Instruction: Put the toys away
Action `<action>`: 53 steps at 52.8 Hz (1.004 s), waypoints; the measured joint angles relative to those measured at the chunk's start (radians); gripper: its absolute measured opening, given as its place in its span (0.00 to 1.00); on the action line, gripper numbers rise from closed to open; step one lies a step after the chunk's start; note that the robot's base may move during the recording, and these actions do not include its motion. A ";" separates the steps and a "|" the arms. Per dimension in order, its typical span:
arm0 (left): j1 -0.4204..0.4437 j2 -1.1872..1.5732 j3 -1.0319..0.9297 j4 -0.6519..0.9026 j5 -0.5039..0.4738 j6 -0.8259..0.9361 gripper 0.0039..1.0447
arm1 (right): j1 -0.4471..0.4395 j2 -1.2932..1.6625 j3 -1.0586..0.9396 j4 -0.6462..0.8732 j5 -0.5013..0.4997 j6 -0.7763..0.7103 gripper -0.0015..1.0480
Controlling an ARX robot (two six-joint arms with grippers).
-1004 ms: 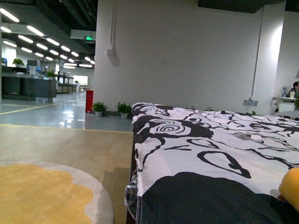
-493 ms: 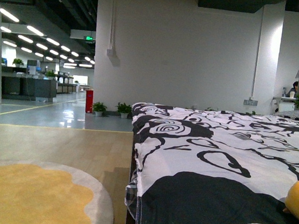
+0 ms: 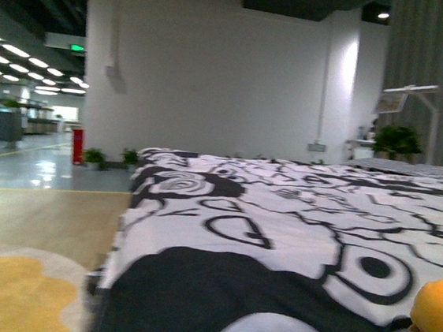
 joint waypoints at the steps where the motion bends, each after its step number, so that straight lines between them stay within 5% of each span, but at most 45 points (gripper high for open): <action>1: 0.000 0.000 0.000 0.000 0.001 0.000 0.94 | 0.000 0.000 0.000 0.000 0.002 0.000 0.07; 53: -0.001 0.000 0.000 0.000 0.002 0.000 0.94 | -0.001 -0.002 0.000 0.000 0.006 0.000 0.07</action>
